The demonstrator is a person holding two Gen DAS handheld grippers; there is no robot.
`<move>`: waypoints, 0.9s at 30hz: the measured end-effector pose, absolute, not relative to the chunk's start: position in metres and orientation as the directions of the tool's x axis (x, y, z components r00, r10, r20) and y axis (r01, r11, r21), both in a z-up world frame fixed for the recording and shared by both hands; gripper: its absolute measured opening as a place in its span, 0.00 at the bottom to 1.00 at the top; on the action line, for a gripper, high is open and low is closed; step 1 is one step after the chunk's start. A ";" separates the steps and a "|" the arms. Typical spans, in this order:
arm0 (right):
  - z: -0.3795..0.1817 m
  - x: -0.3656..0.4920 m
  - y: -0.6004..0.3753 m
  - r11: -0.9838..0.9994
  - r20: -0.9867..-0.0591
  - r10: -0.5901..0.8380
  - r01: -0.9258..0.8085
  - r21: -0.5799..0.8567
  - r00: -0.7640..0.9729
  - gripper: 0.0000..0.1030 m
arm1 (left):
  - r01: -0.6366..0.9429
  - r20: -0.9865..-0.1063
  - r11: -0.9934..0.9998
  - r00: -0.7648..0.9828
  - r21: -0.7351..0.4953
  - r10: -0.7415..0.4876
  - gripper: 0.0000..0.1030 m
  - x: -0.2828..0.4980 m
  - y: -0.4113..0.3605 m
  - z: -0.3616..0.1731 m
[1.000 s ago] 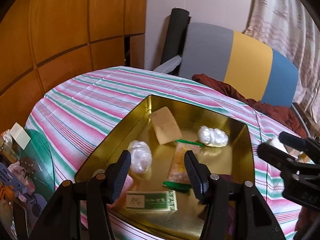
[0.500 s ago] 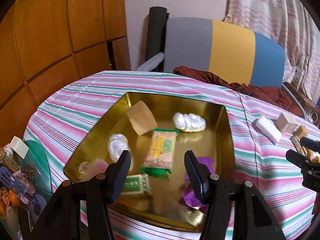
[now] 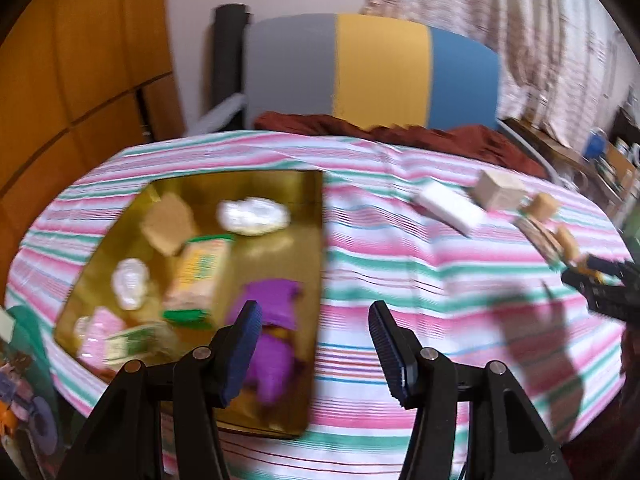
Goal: Organize objects
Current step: 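Return both grippers to the table and grasp the yellow knitted item with right, then grasp the green-edged cracker packet with the left gripper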
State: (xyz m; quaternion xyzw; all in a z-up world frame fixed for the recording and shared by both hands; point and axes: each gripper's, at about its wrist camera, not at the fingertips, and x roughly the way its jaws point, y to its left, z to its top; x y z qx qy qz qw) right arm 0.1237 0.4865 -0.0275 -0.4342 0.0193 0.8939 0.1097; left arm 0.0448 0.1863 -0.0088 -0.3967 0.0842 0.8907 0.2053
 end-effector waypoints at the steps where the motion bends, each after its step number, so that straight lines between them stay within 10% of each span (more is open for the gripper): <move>1: -0.028 0.128 0.498 -0.969 -0.783 0.199 -0.237 -0.068 -0.590 0.76 | -0.455 -0.747 -0.890 -0.585 -0.021 0.316 0.55 0.048 0.194 -0.011; 13: -0.035 0.158 0.614 -0.858 -0.745 0.438 -0.482 -0.179 -0.503 0.77 | -0.603 -0.788 -0.797 -0.486 -0.009 0.377 0.55 0.079 0.251 -0.027; 20: -0.063 0.153 0.658 -0.845 -0.800 0.324 -0.534 -0.005 -0.505 0.76 | -0.613 -0.807 -0.790 -0.466 0.000 0.362 0.55 0.080 0.262 -0.035; 27: -0.071 0.143 0.650 -0.870 -0.839 0.274 -0.493 -0.008 -0.470 0.49 | -0.626 -0.820 -0.778 -0.422 -0.044 0.386 0.55 0.067 0.299 -0.035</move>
